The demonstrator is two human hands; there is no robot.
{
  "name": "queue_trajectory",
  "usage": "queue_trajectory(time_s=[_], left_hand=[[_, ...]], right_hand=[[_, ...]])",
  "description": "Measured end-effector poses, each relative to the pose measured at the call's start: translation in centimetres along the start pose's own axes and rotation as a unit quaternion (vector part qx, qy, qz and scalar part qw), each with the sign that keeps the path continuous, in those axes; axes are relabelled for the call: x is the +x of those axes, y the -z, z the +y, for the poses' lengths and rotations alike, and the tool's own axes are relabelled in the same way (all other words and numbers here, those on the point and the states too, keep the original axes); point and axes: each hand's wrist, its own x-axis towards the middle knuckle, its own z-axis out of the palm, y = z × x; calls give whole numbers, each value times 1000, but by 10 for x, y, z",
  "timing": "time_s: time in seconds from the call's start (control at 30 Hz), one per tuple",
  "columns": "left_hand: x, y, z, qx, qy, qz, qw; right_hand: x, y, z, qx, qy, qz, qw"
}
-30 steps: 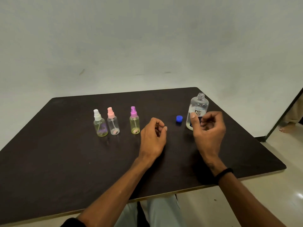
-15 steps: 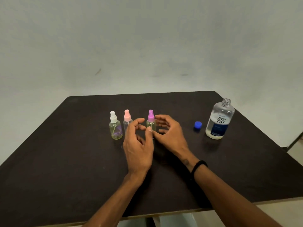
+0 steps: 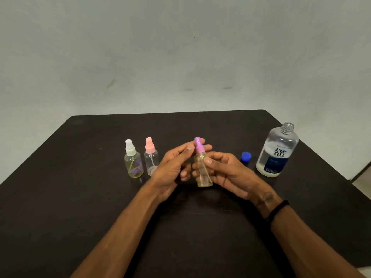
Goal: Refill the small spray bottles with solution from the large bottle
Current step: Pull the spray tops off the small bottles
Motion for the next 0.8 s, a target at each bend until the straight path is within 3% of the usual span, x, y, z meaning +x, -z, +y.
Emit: queue_trajectory(time_s=[0.13,0.47,0.8], left_hand=[[6,6,0,-25,27,-43,998],[3,-5,-2,-1,-31,106,994],[-1,-11,10,-7,-65,113,991]], right_hand=[[-2,6,-4,-4,-20,-22,1000],[-3,-1,-2,-79,27,17,996],[-5,0,-4,-75,27,15,997]])
